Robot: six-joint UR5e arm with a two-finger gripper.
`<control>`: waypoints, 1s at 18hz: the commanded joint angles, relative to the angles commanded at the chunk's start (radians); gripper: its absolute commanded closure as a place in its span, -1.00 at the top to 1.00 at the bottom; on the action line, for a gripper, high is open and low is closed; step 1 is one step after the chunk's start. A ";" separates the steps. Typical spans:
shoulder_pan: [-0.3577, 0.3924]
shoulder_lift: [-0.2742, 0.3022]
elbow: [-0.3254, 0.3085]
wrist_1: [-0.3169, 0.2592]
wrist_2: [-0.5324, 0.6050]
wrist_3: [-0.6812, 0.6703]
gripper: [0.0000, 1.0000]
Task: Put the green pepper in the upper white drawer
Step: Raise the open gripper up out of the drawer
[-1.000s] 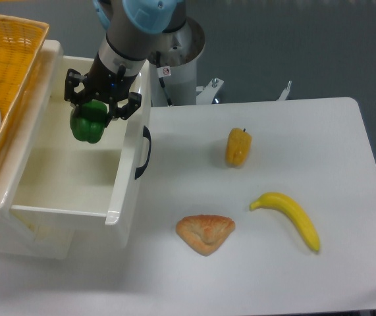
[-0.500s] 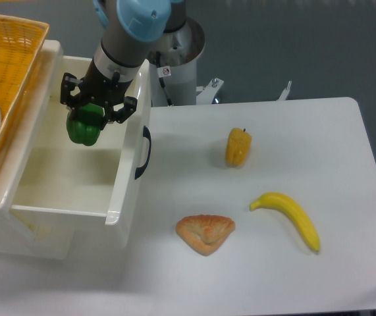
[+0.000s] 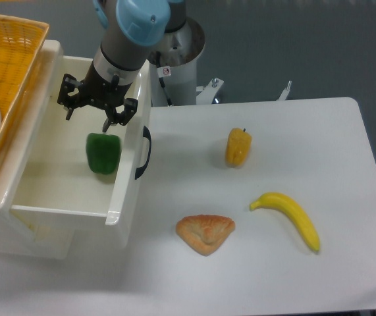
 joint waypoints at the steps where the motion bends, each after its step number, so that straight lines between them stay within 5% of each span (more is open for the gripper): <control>1: 0.000 0.003 0.002 0.000 0.000 0.000 0.58; 6: 0.009 0.015 0.009 0.000 0.000 0.009 0.59; 9: 0.028 0.015 0.032 0.000 0.032 0.041 1.00; 13: 0.067 0.018 0.060 0.003 0.060 0.067 1.00; 18: 0.184 0.018 0.069 0.005 0.072 0.279 1.00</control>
